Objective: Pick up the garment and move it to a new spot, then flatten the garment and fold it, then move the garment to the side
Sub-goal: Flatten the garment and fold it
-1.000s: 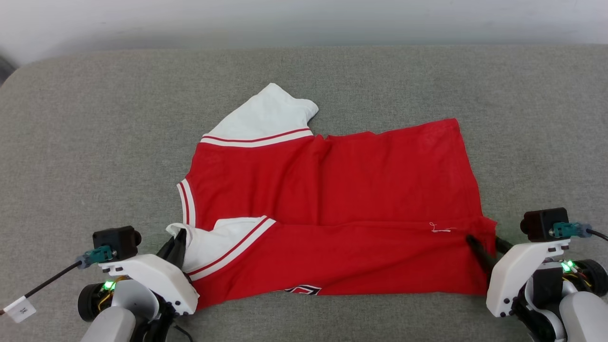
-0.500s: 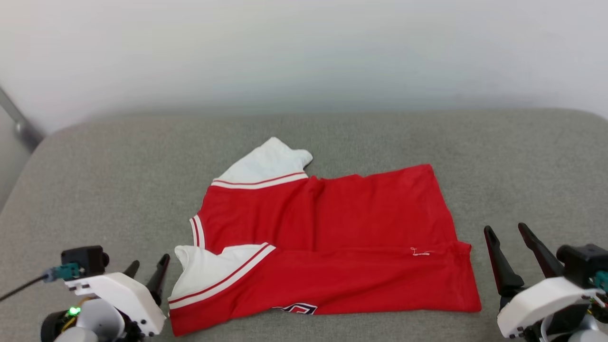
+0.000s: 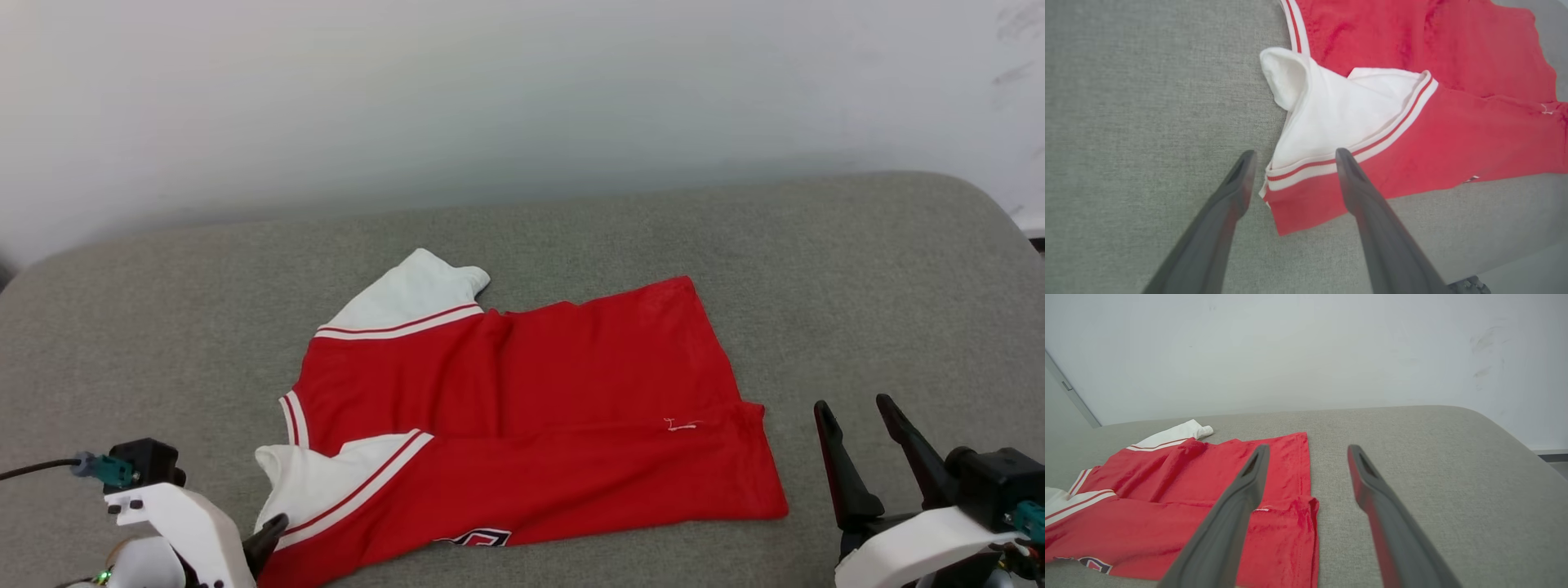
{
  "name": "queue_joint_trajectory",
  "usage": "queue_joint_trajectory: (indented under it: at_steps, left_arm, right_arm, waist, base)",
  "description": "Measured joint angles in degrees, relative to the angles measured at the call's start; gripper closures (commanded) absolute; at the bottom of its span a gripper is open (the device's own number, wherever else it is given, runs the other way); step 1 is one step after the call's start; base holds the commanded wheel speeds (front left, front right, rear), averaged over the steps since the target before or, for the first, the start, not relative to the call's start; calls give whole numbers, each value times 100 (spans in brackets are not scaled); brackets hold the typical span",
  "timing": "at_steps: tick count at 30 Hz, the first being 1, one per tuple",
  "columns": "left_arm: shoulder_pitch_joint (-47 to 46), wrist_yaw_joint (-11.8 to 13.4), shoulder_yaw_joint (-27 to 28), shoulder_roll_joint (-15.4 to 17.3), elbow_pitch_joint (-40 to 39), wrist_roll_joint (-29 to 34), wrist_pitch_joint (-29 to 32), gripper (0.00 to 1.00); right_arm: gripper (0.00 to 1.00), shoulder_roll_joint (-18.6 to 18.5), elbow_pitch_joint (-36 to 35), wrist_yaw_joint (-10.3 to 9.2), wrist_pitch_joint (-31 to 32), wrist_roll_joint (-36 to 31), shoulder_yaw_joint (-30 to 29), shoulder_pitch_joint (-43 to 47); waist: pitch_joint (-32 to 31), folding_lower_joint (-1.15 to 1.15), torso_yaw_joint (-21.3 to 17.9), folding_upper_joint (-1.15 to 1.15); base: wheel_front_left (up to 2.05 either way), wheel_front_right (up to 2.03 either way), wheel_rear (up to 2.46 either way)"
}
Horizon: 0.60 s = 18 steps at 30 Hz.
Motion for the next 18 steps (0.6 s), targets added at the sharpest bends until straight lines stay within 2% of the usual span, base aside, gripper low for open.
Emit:
queue_joint_trajectory:
  at_steps: [6,10,11,12,13,18]
  left_arm:
    - [94,58,-92,-21,313,-196,399,0]
    - [12,-53,-135,-51,598,-363,593,0]
    - [-29,-85,-138,-82,658,-405,623,33]
    - [-55,-121,-140,-86,710,-439,651,57]
    - [-79,-165,-134,-107,755,-475,650,98]
    - [-177,-315,-165,-323,980,-446,337,100]
  right_arm:
    - [0,30,-90,0,49,15,69,-68]
    - [0,5,-107,0,44,12,101,-209]
    - [0,-14,-122,0,43,12,103,-242]
    - [0,-48,-134,0,45,-4,112,-268]
    - [0,-86,-151,0,52,-3,105,-278]
    - [0,-260,-249,0,301,24,40,-324]
  waist:
    - [352,1,-184,0]
    - [573,1,-278,0]
    - [613,1,-295,0]
    - [643,0,-308,0]
    - [661,0,-312,0]
    - [608,1,-213,0]
  base:
    - [0,0,0]
    - [0,0,0]
    - [0,0,0]
    - [0,0,0]
    - [0,0,0]
    - [0,0,0]
